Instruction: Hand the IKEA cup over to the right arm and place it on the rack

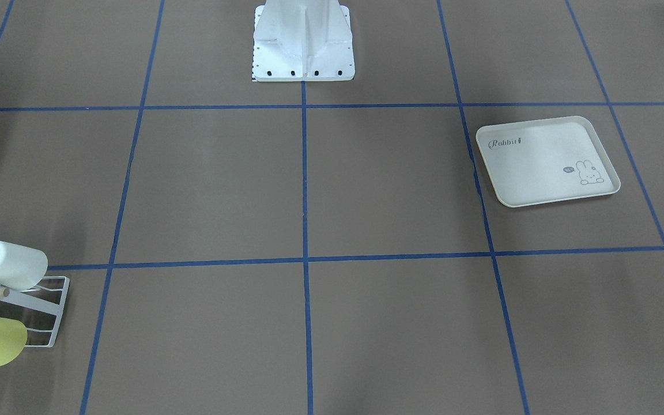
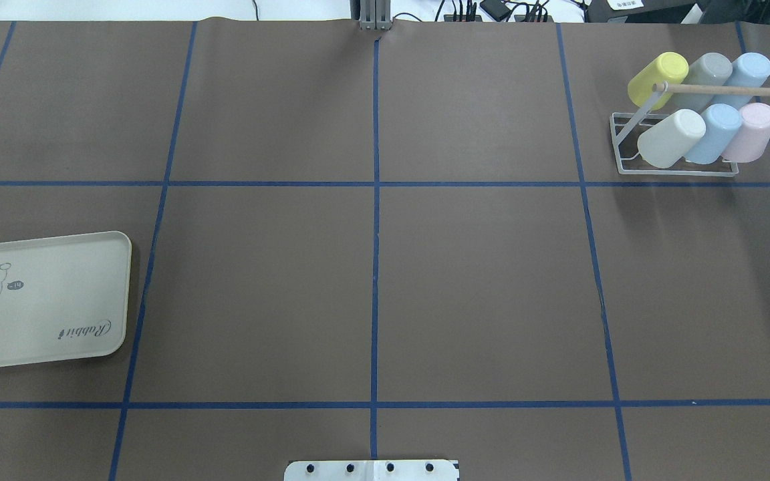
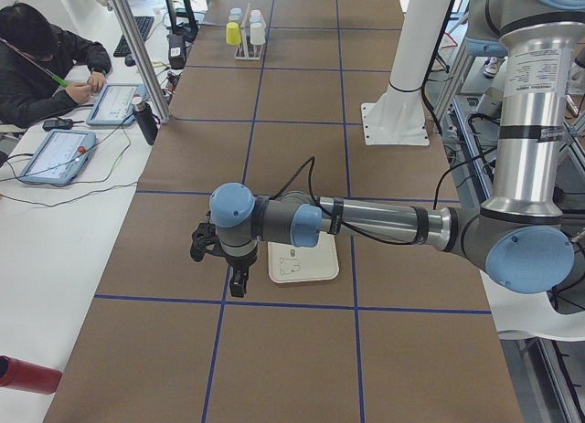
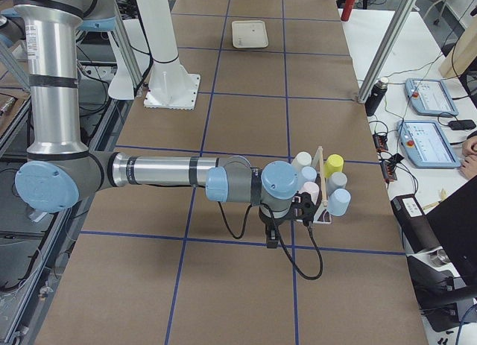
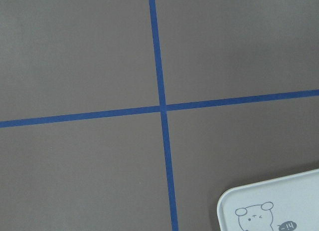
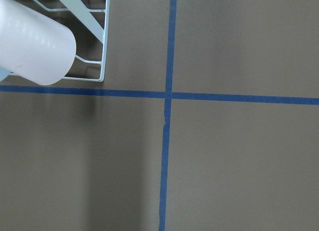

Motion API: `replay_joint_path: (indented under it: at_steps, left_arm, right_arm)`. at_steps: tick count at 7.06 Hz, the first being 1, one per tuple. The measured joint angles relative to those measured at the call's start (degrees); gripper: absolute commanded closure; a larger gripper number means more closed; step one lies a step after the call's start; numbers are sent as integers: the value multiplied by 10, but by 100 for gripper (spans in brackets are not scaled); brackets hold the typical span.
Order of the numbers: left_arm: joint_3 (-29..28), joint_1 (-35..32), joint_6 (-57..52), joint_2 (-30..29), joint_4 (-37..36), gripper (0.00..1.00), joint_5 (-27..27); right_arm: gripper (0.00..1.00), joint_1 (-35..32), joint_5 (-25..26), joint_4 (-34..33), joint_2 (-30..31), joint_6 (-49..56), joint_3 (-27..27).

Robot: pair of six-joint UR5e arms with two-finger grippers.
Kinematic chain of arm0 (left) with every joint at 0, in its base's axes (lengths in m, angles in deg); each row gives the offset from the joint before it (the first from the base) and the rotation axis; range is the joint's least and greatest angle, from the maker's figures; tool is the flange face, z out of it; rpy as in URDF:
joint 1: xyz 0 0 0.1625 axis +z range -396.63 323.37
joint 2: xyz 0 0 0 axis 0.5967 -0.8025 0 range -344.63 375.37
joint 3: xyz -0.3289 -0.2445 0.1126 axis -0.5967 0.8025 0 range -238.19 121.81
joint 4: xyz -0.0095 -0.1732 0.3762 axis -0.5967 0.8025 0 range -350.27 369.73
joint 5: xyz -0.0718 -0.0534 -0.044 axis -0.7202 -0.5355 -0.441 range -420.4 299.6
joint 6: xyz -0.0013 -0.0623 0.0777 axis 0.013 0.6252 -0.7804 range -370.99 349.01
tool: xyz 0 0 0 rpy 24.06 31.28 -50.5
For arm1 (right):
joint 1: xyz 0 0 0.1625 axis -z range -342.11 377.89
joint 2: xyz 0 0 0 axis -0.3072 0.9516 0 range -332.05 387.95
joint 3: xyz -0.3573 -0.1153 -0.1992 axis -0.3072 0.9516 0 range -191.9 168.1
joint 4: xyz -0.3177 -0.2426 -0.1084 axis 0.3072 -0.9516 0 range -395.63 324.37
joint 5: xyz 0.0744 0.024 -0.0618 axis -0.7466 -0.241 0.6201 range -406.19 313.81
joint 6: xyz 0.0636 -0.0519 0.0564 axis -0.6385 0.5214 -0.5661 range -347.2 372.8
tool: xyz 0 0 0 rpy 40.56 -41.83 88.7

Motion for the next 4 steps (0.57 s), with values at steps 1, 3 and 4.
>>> replay_joint_path:
  at_steps: [1,3,4]
  left_arm:
    - [-1,0,2,-1,-5,0,-1]
    - [-4,0,8,-2,-8,0,-3]
    - [-4,0,17,-2,-8,0,-5]
  right_arm:
    - [0,0,0,0,0,0,1]
    - [0,0,0,-1,0,0,2]
    - [0,0,0,-1,1,0,2]
